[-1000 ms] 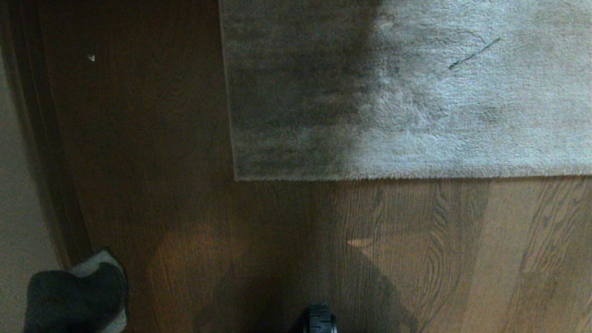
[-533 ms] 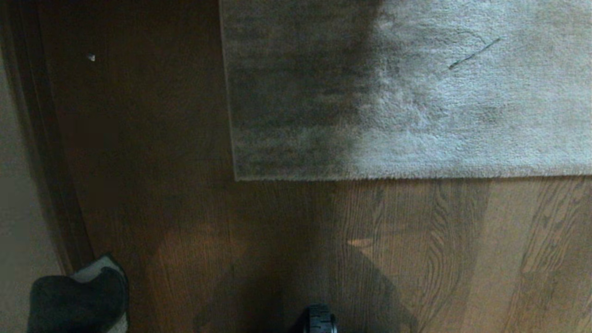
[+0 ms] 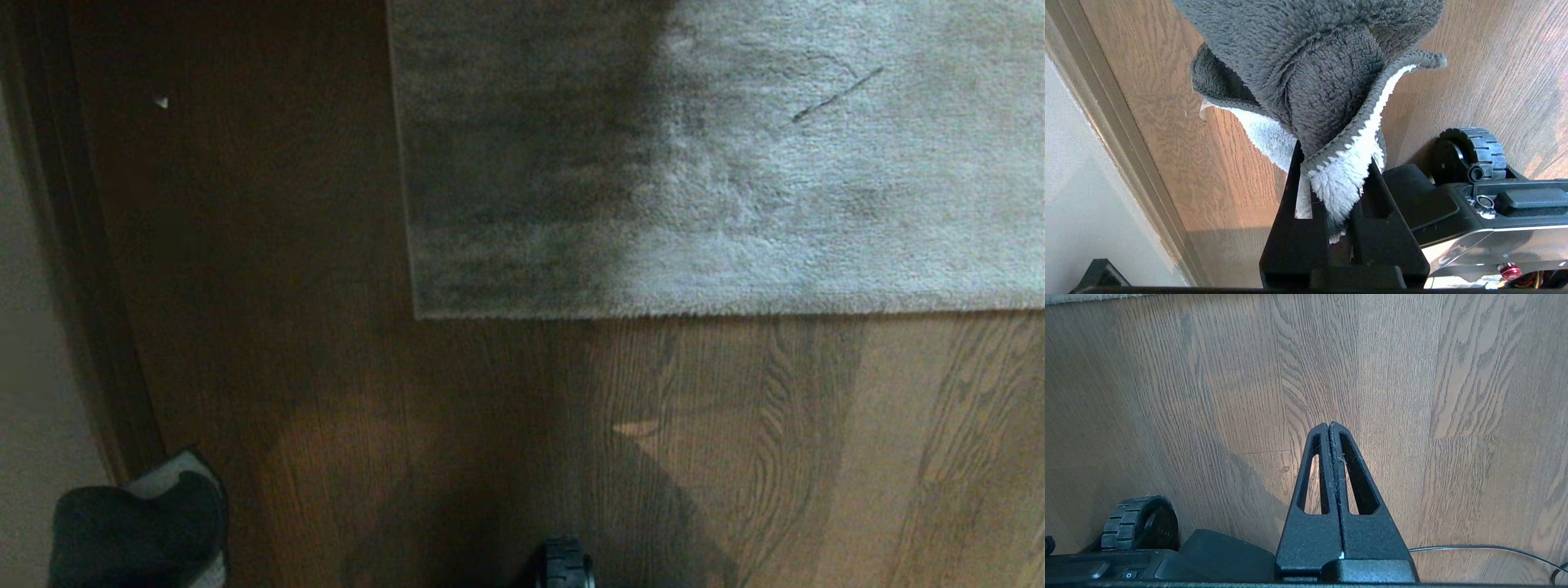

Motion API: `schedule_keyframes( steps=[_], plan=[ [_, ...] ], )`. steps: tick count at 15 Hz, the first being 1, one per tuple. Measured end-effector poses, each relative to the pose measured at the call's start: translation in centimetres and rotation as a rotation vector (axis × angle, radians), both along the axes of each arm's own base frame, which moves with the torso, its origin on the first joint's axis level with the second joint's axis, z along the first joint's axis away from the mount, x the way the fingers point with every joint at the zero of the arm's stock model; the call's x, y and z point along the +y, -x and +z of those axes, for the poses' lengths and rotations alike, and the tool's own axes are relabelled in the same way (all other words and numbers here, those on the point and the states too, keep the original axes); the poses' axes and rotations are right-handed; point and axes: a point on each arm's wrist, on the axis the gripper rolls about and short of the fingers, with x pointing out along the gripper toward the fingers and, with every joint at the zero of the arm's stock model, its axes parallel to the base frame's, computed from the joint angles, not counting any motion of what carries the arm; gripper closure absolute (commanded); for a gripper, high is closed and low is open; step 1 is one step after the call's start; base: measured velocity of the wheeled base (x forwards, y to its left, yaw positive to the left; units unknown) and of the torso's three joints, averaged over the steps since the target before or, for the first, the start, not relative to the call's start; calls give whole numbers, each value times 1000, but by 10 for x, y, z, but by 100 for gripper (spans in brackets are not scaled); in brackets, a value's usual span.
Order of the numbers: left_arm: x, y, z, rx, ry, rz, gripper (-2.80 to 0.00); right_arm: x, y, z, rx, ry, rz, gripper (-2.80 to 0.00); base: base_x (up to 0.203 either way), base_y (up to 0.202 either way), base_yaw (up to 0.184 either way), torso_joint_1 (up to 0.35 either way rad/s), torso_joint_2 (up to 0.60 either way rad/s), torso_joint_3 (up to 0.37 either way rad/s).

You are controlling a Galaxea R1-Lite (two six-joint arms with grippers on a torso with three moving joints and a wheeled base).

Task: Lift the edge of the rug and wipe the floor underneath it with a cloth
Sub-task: Lift up the carpet

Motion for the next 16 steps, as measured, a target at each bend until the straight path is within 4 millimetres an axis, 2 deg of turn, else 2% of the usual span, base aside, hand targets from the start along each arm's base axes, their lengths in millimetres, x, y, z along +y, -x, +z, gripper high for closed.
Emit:
schedule_keyframes(
  steps=[5, 11, 16],
  plan=[
    [0, 1, 0, -13, 1, 77, 0, 0, 0, 0, 0, 0, 0, 0, 0, 0, 0, 0, 0, 0],
    [0, 17, -2, -213, 16, 141, 0, 0, 0, 0, 1, 1, 0, 0, 0, 0, 0, 0, 0, 0],
    [0, 22, -4, -269, 21, 142, 0, 0, 0, 0, 1, 1, 0, 0, 0, 0, 0, 0, 0, 0]
  ],
)
